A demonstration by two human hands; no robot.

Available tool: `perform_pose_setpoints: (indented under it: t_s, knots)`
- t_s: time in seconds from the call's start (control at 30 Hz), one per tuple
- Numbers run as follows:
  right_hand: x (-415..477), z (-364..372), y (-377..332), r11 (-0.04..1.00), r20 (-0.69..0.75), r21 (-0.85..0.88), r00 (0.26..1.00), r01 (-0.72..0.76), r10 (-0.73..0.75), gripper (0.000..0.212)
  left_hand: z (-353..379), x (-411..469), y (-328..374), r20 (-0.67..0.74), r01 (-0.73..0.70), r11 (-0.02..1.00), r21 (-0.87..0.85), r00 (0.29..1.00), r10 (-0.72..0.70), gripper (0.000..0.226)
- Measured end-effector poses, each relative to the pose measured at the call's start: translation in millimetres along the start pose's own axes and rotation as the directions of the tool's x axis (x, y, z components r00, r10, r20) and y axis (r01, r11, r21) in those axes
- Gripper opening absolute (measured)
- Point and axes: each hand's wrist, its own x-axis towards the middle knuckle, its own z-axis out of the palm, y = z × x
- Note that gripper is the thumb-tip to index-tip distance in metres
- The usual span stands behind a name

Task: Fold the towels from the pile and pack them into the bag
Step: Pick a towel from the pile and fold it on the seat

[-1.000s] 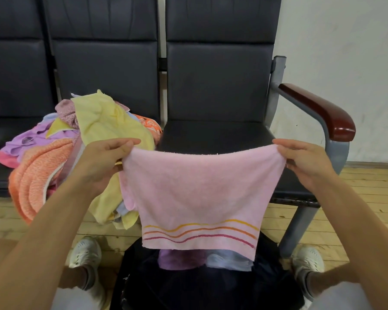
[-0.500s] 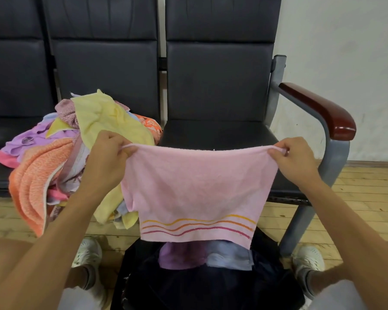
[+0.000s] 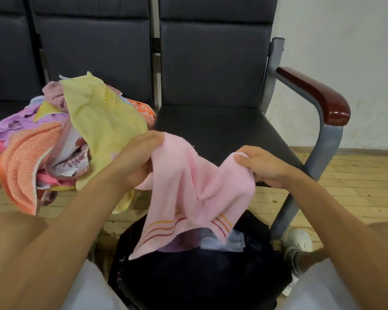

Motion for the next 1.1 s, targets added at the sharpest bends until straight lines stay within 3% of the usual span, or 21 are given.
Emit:
perform_pose_setpoints:
  t_s: [0.13,0.27,0.33,0.37,0.43,0.47,0.57,0.63,0.73,0.87,1.1]
  knots:
    - [-11,-18,-6,0.969,0.058,0.246,0.998,0.004,-0.019,0.018,13,-16,7,0.169,-0.006,0.999,0.032,0.986,0.001,0.026]
    - [-21,-34,-12,0.904,-0.081,0.418,0.995,0.092,-0.063,0.016,22,-31,13,0.225,-0.131,0.979,-0.154,0.961,0.163,0.022]
    - [-18,-35,-10,0.884,-0.215,0.452,0.976,0.121,-0.023,0.015,21,-32,16,0.168,-0.267,0.961,-0.072,0.947,0.275,0.026]
    - [-14,-34,-8,0.897,-0.295,0.422,0.955,0.131,0.000,0.015,18,-29,15,0.125,-0.352,0.933,0.067,0.931,0.343,0.026]
    - [-5,-32,-4,0.932,-0.448,0.336,0.893,0.134,0.033,0.015,9,-19,11,0.047,-0.483,0.784,0.391,0.861,0.507,0.024]
    - [0,-32,-1,0.947,-0.513,0.293,0.857,0.130,0.041,0.015,5,-14,9,0.013,-0.510,0.719,0.473,0.820,0.573,0.022]
    - [7,-35,4,0.989,-0.668,0.111,0.744,0.102,-0.002,0.016,-8,-5,9,-0.078,-0.555,0.693,0.460,0.752,0.654,0.018]
    - [7,-39,7,0.992,-0.718,-0.102,0.685,0.074,-0.125,0.020,-19,2,11,-0.128,-0.557,0.708,0.434,0.740,0.660,0.021]
    - [5,-43,12,0.947,-0.681,-0.317,0.681,0.057,-0.269,0.024,-32,13,13,-0.178,-0.559,0.713,0.423,0.721,0.670,0.016]
    - [3,-49,15,0.941,-0.715,-0.338,0.646,0.015,-0.267,0.027,-40,22,15,-0.225,-0.543,0.707,0.452,0.698,0.680,0.008]
    - [1,-56,14,0.955,-0.799,-0.296,0.542,0.026,-0.262,0.032,-39,16,17,-0.221,-0.547,0.620,0.563,0.623,0.751,0.012]
